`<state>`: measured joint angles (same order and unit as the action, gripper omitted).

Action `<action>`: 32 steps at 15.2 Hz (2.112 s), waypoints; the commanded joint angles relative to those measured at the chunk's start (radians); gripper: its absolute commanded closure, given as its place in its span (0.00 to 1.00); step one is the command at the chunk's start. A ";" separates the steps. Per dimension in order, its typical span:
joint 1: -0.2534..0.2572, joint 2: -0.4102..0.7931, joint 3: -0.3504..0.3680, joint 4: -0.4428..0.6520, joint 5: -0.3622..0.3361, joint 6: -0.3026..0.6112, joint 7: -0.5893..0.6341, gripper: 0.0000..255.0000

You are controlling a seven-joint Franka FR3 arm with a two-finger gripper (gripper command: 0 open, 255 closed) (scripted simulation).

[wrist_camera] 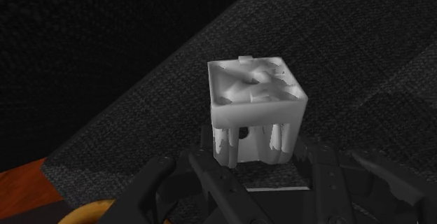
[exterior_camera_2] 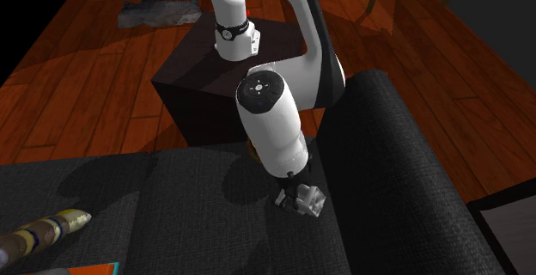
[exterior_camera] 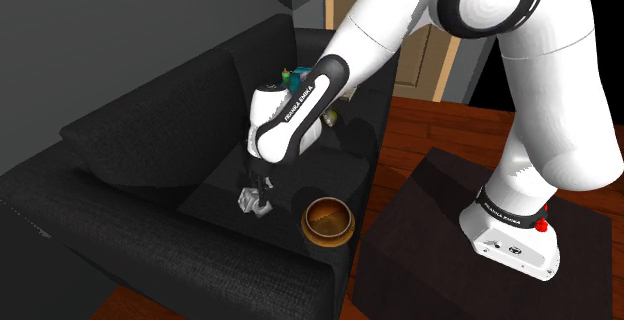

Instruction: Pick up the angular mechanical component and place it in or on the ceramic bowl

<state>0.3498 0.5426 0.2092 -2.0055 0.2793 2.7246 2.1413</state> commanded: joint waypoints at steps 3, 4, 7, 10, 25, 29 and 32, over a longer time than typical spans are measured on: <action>0.000 -0.043 -0.003 -0.001 -0.004 -0.041 0.012 1.00; 0.000 -0.054 -0.004 -0.002 -0.005 -0.050 0.014 1.00; 0.000 -0.085 -0.005 -0.003 -0.007 -0.080 0.023 1.00; 0.000 -0.116 -0.007 -0.003 -0.010 -0.111 0.032 1.00; -0.075 -0.521 0.060 -0.500 0.211 -0.038 -0.155 1.00; -0.068 -0.669 0.057 -0.658 0.305 -0.041 -0.233 1.00; -0.054 -0.736 0.049 -0.741 0.355 -0.034 -0.277 1.00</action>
<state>0.2903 -0.1735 0.2590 -2.7222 0.6187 2.6877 1.8757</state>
